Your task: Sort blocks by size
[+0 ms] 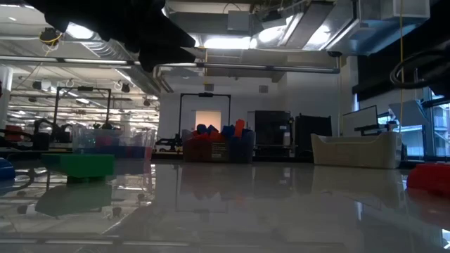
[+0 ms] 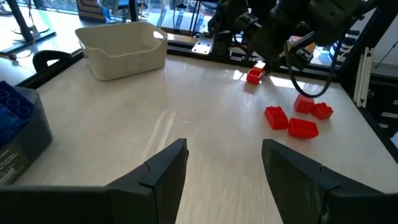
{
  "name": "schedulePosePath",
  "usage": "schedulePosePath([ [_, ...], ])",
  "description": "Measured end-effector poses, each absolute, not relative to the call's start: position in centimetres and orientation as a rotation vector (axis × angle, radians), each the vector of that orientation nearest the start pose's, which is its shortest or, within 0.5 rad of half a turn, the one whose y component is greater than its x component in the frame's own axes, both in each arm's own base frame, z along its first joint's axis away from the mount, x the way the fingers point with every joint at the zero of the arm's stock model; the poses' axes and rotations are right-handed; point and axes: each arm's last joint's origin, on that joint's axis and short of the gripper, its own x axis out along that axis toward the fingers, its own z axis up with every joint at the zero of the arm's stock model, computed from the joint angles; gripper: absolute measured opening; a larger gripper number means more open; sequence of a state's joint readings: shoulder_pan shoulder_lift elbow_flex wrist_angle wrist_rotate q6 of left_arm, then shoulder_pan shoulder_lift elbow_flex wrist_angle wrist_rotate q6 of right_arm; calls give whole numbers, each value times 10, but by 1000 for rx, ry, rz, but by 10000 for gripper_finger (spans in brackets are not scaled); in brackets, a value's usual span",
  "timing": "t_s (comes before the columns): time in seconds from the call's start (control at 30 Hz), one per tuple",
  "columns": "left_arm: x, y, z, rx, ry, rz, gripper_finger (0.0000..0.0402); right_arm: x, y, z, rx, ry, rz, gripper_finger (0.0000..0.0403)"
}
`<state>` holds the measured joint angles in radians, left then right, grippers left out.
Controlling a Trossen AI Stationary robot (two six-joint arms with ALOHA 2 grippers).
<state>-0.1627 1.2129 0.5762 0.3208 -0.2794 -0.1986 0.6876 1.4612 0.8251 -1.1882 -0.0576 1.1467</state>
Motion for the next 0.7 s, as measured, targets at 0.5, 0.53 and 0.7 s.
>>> schedulePosePath([
  [0.5, 249, -33, 224, -122, 293, 145, 196, 140, 117, 139, 263, 1711, -443, 263],
  [0.53, 249, -33, 224, -120, 293, 145, 196, 139, 117, 138, 265, 1709, -439, 249],
  [0.7, 249, -33, 224, -111, 291, 143, 196, 140, 118, 138, 266, 1704, -426, 150],
])
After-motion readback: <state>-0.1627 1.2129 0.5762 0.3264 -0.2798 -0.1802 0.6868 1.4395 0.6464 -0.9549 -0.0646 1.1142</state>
